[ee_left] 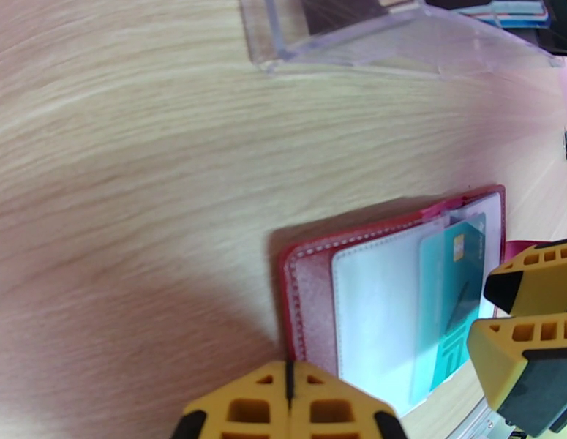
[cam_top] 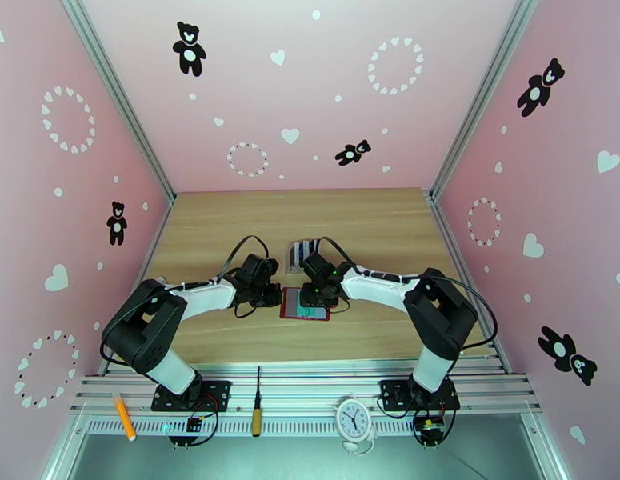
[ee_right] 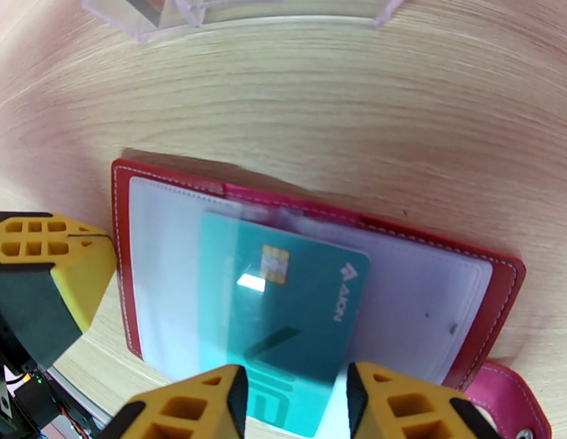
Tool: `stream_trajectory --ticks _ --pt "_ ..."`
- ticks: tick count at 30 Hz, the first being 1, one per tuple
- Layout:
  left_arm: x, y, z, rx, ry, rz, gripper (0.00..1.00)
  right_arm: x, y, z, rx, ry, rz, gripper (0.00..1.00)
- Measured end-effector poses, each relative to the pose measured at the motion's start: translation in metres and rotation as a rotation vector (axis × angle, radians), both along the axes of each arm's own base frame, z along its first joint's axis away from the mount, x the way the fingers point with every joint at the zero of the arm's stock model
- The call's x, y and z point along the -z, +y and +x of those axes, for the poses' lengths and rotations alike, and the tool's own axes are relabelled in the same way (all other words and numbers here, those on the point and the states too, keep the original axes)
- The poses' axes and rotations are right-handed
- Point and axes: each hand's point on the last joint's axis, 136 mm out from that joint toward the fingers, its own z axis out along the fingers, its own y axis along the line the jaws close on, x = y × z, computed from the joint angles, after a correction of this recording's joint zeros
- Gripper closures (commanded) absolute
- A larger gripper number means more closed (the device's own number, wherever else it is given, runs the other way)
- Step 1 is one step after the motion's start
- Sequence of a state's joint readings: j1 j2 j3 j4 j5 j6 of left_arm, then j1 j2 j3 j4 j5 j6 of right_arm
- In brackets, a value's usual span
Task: Put the credit cards into the card holder
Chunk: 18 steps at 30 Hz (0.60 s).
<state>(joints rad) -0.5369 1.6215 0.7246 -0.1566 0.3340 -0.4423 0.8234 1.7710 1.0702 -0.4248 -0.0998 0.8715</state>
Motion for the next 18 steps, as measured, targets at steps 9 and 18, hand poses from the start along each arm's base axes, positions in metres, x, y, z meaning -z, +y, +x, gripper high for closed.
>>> stream_trajectory --ticks 9,18 --pt "0.0000 0.0000 0.0000 -0.003 0.002 -0.001 0.94 -0.0011 0.0037 0.0034 -0.011 -0.004 -0.002 0.57" --pt "0.0006 0.0001 -0.0001 -0.005 0.005 -0.001 0.94 -0.0005 0.0023 0.0026 -0.013 -0.002 -0.009 0.57"
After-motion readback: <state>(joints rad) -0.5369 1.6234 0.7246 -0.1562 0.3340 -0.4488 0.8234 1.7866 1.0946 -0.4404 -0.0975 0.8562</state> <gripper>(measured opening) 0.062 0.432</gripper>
